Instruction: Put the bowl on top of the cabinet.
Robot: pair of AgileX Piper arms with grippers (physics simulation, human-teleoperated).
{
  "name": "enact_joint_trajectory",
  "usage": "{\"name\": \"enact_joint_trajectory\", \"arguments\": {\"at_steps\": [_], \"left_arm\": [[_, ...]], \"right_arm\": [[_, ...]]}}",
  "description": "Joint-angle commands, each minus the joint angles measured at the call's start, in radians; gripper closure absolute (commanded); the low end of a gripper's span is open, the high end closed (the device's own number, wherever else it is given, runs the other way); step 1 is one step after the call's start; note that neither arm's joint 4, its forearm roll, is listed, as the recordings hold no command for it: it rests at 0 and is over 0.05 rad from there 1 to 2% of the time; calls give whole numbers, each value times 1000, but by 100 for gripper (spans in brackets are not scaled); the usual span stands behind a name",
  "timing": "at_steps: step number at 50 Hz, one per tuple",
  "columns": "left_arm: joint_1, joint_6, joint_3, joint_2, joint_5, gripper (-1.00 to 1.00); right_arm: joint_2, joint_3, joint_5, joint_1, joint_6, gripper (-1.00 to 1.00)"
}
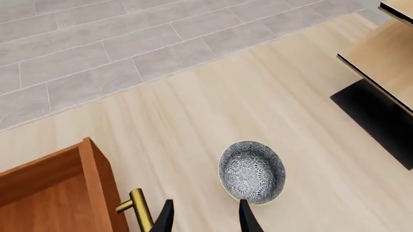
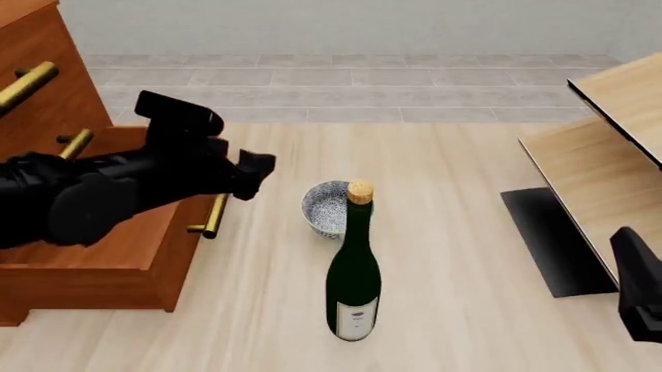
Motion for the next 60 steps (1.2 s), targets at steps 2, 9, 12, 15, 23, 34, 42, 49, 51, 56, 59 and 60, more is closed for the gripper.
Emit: {"name": "enact_joint_trajectory", "arguments": {"at_steps": [2, 9, 12, 15, 23, 34, 42, 49, 51, 56, 59, 60], "left_arm": [[15, 6, -69, 97, 8, -100], [-6, -11, -89, 143, 18, -100], [-8, -18, -108, 173, 21, -100], [-9, -19, -118, 194, 21, -100], [-33, -25, -142, 265, 17, -100], [-41, -13, -185, 327, 22, -100], [-53, -26, -211, 370, 20, -100], [-58, -23, -243, 410, 22, -100], [-58, -23, -255, 422, 24, -100], [-56, -20, -285, 448, 32, -100], [-55, -20, -300, 464, 33, -100], [-51, -18, -306, 470, 33, -100]], "right_arm": [[0, 9, -9, 0, 0, -100], [0, 12, -12, 0, 0, -100], [1, 13, -14, 0, 0, -100], [0, 11, -11, 0, 0, -100], [0, 12, -12, 0, 0, -100], [0, 11, -11, 0, 0, -100], [1, 12, -13, 0, 0, -100], [0, 11, -11, 0, 0, -100], [1, 13, -14, 0, 0, -100], [0, 11, -11, 0, 0, -100], [1, 13, -13, 0, 0, -100], [1, 13, -13, 0, 0, -100]]}}
